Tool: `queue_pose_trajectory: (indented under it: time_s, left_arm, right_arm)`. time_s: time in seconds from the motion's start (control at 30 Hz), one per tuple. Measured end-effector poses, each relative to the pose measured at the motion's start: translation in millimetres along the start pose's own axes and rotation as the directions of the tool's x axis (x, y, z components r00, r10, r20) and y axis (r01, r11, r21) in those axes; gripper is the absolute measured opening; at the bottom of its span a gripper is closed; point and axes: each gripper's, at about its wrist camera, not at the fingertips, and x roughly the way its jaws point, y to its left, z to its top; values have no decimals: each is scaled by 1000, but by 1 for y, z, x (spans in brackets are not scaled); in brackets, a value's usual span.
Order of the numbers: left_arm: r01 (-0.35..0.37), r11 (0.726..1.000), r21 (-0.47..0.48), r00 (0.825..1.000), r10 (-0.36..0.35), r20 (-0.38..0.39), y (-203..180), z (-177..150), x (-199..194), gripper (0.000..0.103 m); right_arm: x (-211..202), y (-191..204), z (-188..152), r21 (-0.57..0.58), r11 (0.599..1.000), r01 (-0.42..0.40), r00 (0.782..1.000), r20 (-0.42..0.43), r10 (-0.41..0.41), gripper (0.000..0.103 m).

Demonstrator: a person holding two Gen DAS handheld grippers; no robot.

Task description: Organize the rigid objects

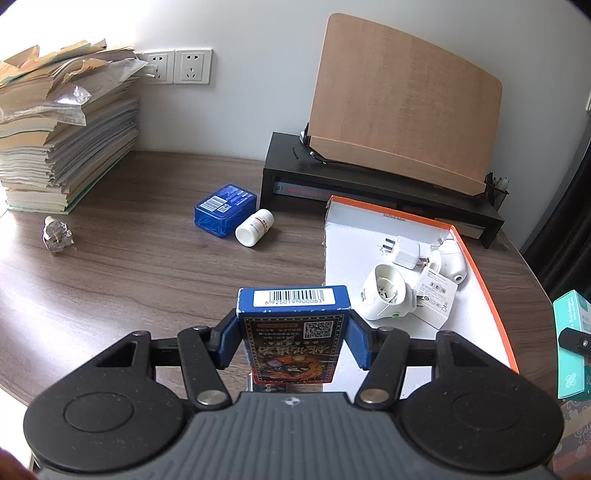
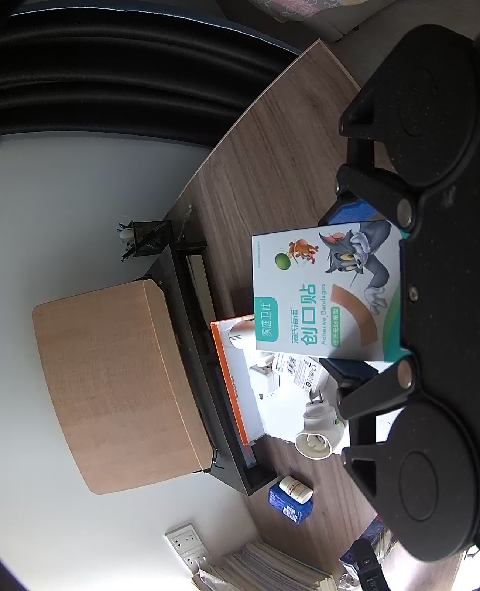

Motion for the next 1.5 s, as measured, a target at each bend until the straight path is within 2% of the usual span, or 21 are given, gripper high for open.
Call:
queue_pose_trajectory:
  time_s: [0.27,0.67,1.5]
  left_arm:
    - [33,999,29,999,-32,-11,-12,0,5,59]
    - [155,980,124,987,-149,-57,-56,-16,15,59]
    - [105,988,111,993,-98,-68,-49,-4,35,59]
  right_arm:
    - [7,12,-2,-11,999,-33,999,-17,32,84]
    - [13,24,-6,-46,998,-51,998,-51,48,84]
    - [40,47,-1,-79,991,-112,991,-82,105,84]
